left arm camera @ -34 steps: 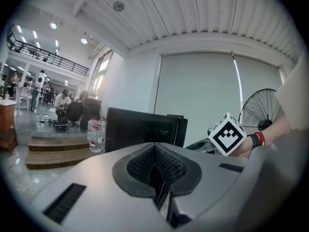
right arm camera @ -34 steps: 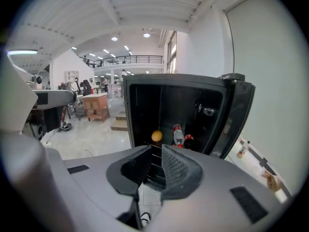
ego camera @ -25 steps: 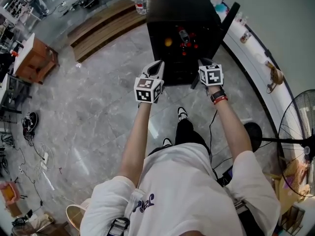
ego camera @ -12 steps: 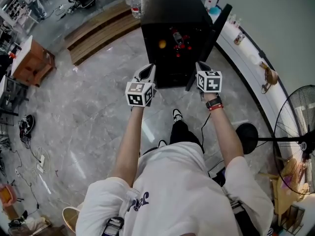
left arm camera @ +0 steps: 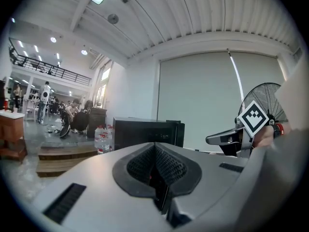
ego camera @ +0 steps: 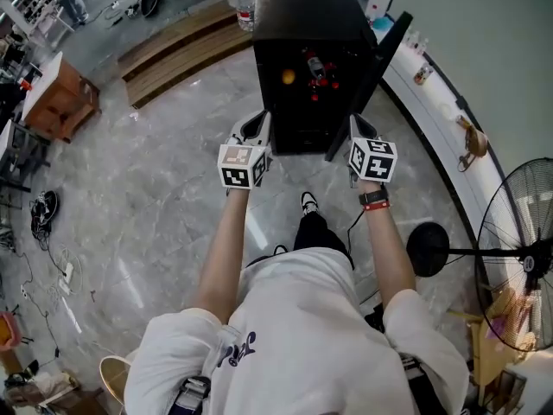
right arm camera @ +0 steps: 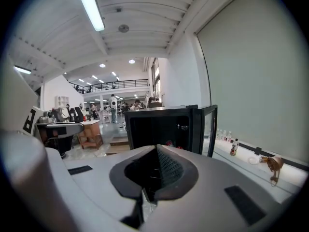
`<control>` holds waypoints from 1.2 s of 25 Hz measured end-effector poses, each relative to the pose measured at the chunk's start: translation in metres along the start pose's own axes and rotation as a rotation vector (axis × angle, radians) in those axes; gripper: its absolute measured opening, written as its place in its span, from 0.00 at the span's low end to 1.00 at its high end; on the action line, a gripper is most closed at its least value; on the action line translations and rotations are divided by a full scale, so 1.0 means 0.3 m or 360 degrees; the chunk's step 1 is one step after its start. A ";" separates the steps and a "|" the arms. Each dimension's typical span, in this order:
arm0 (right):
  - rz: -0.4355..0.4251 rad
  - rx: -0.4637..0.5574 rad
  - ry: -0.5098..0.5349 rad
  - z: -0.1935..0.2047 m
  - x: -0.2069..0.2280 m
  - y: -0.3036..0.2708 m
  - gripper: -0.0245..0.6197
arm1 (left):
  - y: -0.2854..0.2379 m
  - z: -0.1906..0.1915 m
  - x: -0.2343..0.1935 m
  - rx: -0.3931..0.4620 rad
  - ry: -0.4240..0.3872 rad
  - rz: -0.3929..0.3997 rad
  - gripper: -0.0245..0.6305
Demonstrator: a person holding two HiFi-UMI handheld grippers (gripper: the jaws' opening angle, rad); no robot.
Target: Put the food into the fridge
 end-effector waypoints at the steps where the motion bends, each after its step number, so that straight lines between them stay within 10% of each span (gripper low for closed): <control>1: -0.0001 0.0011 -0.0012 0.002 -0.003 0.012 0.06 | 0.004 -0.001 0.004 0.0005 -0.0004 -0.0005 0.07; 30: 0.0026 0.0329 -0.0005 -0.031 -0.075 0.082 0.05 | 0.037 0.002 0.039 0.0105 0.0009 -0.0066 0.07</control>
Point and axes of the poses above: the fingertips, and each gripper's own axes: y backward along the fingers, x to its right, z out of its underside, the point moved 9 cm from there along y, backward along the fingers, and after that the axes turned 3 degrees about -x, right-handed, at the moved point
